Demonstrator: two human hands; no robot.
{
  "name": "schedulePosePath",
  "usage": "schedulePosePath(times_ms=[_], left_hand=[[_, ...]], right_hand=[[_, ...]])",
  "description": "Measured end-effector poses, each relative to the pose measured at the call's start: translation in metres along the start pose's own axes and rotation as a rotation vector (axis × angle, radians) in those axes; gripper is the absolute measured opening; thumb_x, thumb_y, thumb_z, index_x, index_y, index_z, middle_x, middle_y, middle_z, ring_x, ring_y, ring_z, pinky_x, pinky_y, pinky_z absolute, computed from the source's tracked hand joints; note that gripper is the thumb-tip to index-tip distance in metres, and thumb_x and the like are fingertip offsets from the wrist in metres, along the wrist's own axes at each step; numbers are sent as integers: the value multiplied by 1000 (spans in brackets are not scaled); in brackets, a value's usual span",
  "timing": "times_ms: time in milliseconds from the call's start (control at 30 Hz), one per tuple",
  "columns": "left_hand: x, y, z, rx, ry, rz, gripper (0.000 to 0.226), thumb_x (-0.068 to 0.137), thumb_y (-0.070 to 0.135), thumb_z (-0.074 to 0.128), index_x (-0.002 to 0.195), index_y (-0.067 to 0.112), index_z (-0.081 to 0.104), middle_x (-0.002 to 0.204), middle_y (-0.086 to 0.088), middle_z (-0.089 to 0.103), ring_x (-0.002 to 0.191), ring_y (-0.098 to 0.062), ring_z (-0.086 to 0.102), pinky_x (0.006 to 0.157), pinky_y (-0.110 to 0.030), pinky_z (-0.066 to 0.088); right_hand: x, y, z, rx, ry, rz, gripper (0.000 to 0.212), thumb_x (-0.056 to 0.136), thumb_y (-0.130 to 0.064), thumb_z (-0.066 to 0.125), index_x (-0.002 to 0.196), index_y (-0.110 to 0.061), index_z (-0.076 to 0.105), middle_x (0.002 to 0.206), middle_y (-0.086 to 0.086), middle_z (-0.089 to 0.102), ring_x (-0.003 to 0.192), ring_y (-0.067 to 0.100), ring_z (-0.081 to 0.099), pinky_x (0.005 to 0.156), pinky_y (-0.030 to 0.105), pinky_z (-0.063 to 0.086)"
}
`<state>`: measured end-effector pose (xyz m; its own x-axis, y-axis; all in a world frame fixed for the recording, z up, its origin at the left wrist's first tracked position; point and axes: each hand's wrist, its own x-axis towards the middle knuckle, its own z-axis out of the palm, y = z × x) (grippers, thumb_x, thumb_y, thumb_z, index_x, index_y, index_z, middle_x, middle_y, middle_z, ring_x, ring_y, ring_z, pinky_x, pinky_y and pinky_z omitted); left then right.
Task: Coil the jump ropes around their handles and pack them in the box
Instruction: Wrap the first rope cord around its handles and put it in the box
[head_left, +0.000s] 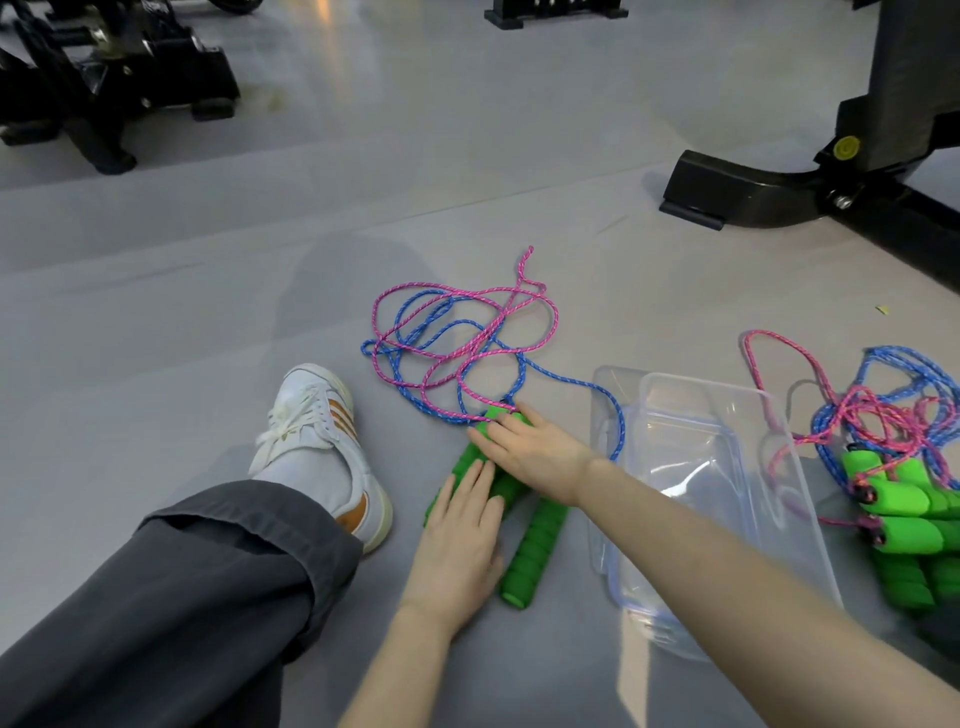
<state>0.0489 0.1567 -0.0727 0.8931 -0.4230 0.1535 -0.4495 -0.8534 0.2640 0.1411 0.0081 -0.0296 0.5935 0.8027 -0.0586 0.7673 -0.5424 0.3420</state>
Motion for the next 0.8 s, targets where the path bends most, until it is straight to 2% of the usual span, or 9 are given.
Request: schedulePosePath(times_ms=[100, 167, 200, 267, 400, 533, 600, 700, 800], left_hand=[[2, 1, 4, 79, 19, -66, 40, 52, 4, 80, 88, 8, 64, 125, -17, 61, 115, -35, 59, 95, -53, 45], [2, 2, 7, 119, 96, -31, 24, 69, 6, 57, 93, 9, 53, 124, -16, 62, 112, -34, 61, 94, -51, 47], [2, 2, 7, 130, 116, -26, 22, 73, 6, 45, 95, 10, 48, 124, -17, 62, 111, -33, 62, 93, -51, 48], [5, 3, 7, 133, 130, -45, 27, 74, 5, 35, 98, 9, 45, 122, -19, 63, 108, -33, 63, 90, -49, 50], [12, 2, 3, 156, 154, -27, 31, 70, 10, 36, 100, 9, 46, 119, -19, 64, 104, -33, 64, 87, -48, 52], [27, -11, -10, 158, 151, 9, 38, 66, 18, 35, 101, 9, 47, 119, -16, 63, 104, -32, 61, 89, -45, 48], [34, -21, -16, 180, 96, 27, 39, 66, 22, 35, 98, 9, 53, 117, -16, 65, 100, -31, 64, 88, -44, 47], [33, -27, -17, 207, -19, 1, 47, 68, 26, 35, 96, 8, 69, 121, -18, 64, 103, -31, 65, 82, -47, 53], [29, -24, -13, 243, -85, -9, 51, 73, 27, 35, 105, 7, 70, 130, -19, 58, 115, -35, 59, 89, -55, 48]], right_hand=[[3, -3, 6, 36, 66, 11, 65, 43, -15, 80, 106, -9, 69, 92, 4, 68, 85, 22, 67, 87, 41, 53], [1, -4, 8, 57, 108, 21, 58, 47, -14, 76, 105, -9, 69, 94, 4, 68, 88, 23, 67, 89, 41, 52], [0, -3, 10, 68, 119, 30, 55, 49, -14, 72, 104, -9, 68, 94, 4, 67, 88, 24, 66, 89, 41, 52], [-4, -2, 11, 117, 93, 56, 61, 43, -15, 73, 103, -9, 68, 94, 5, 66, 89, 25, 66, 90, 41, 52], [-7, 1, 8, 193, 72, 133, 72, 25, -22, 75, 96, -11, 66, 88, 4, 62, 82, 25, 63, 85, 42, 52], [-3, 13, 0, 230, 104, 160, 70, 27, -22, 75, 94, -13, 57, 83, 6, 59, 74, 26, 60, 72, 40, 53], [2, 17, 3, 238, 97, 163, 69, 29, -21, 77, 95, -13, 61, 81, 5, 58, 72, 25, 60, 70, 37, 53], [6, 15, 11, 278, 97, 191, 71, 37, -21, 77, 107, -10, 67, 85, 8, 61, 78, 28, 62, 78, 39, 54], [0, 16, 19, 252, 73, 138, 86, 47, -28, 71, 128, -4, 54, 102, 14, 61, 96, 35, 59, 96, 48, 46]])
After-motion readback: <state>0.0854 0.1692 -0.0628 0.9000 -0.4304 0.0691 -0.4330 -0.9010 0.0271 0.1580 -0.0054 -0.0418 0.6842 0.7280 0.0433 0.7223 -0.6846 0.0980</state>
